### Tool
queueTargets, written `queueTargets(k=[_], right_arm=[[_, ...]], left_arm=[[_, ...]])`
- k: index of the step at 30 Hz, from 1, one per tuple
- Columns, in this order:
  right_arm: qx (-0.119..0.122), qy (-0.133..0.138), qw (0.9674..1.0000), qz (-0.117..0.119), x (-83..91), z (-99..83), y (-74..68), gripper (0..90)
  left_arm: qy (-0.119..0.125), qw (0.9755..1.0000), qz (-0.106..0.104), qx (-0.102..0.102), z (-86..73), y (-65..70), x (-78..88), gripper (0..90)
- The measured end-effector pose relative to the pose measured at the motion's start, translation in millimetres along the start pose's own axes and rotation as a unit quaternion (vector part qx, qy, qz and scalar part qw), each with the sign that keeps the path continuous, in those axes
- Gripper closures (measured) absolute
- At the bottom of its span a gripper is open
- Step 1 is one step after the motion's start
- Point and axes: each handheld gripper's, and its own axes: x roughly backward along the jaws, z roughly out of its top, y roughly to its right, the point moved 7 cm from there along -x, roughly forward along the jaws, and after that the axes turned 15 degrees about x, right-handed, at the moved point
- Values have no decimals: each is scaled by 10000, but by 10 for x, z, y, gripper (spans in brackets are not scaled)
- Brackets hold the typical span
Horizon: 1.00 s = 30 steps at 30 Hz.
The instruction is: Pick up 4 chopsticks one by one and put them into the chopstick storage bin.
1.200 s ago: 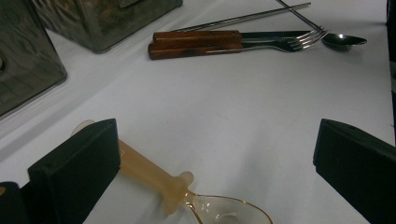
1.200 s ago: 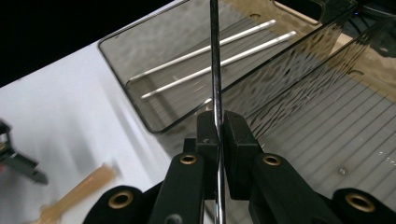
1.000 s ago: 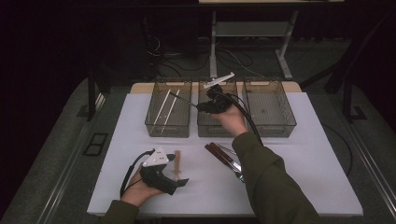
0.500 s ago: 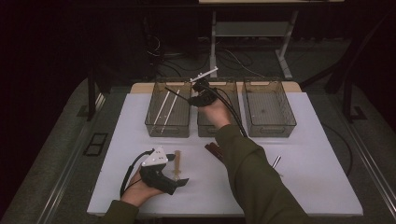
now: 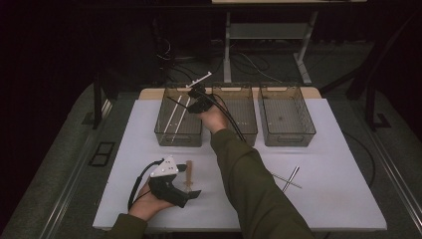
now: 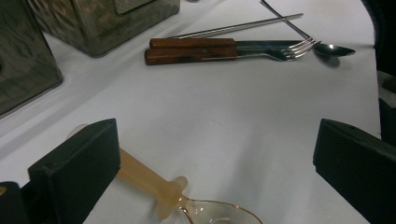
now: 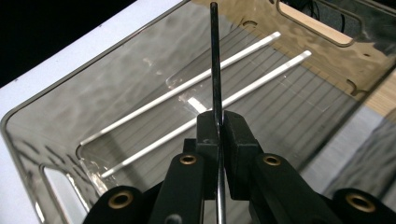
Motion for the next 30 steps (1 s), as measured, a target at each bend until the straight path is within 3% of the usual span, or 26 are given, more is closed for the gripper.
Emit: queueTargets(k=[6,15,20,30], right_arm=[[-63,231,9997,-81,31,80,-5,661],[-29,558,9984,83,363,33,16,553],[68,784,9962,371,567,-75,6,500],[365,1012,9924,605,938,-418,-6,452]], left_arm=[[27,10000,0,20,-3,-3,11,0],[-3,10000,24,-26,-6,-4,8,0],[-13,10000,41,-13,-8,-21,14,0],[-25,10000,63,-42,-8,-24,15,0]])
